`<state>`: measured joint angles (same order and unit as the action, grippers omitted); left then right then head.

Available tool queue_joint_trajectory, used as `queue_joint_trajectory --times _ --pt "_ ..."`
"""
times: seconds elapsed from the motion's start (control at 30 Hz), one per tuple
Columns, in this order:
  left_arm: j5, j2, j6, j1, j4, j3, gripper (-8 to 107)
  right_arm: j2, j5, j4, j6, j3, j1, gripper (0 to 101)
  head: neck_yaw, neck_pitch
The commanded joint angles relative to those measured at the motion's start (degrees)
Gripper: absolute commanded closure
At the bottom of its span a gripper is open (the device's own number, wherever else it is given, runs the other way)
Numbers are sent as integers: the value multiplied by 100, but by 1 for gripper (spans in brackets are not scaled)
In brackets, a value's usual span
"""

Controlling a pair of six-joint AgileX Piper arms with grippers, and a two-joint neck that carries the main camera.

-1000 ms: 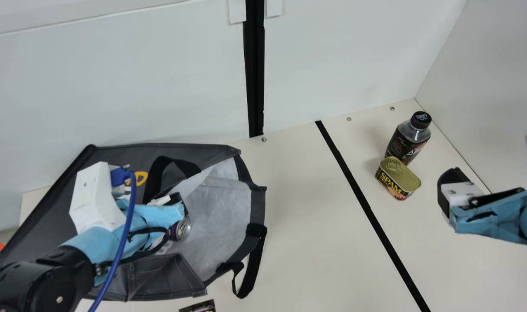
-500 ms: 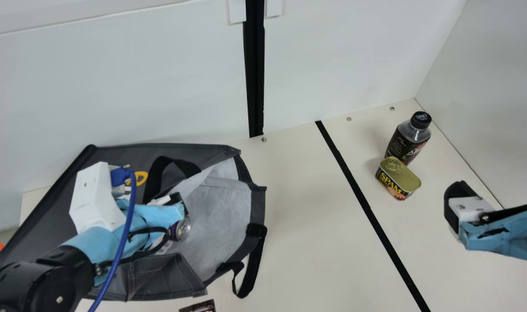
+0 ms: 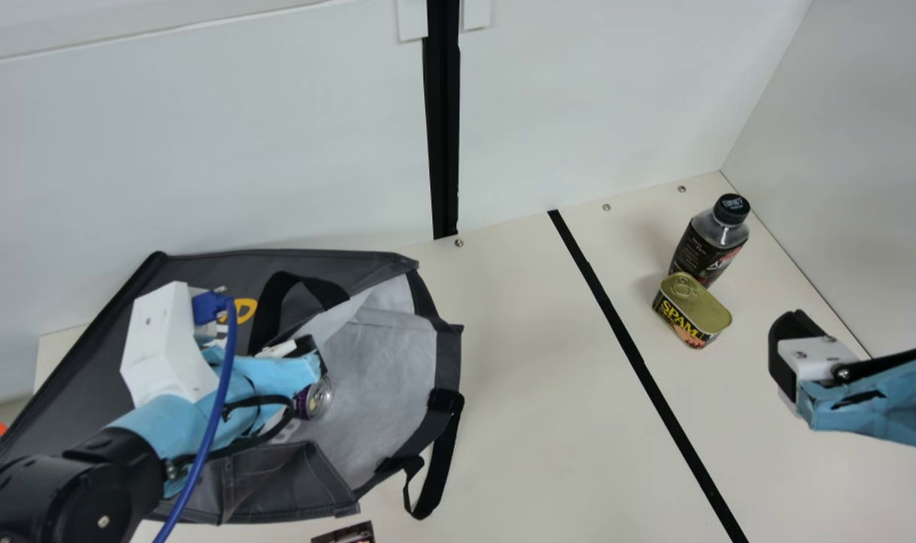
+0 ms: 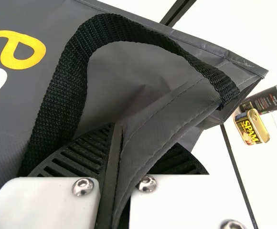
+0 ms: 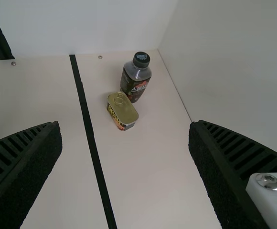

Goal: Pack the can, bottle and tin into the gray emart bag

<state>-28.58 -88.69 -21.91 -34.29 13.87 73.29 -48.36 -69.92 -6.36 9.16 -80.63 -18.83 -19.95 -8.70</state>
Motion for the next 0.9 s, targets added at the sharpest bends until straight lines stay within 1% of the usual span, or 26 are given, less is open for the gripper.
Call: queue_joint_trajectory --times 0.0,0.2,0.67,0.87 --pt "0 0 0 0 0 0 89 -57 2 -43 -46 -54 58 10 -5 -130" --pt "0 0 0 0 0 0 89 -280 2 -346 -335 -239 443 10 -5 -130" --pt "0 0 0 0 0 0 89 -959 2 -1588 -1566 -587 1912 10 -5 -130" --pt "0 0 0 0 0 0 89 -1258 2 -1970 -1979 -705 2362 10 -5 -130"
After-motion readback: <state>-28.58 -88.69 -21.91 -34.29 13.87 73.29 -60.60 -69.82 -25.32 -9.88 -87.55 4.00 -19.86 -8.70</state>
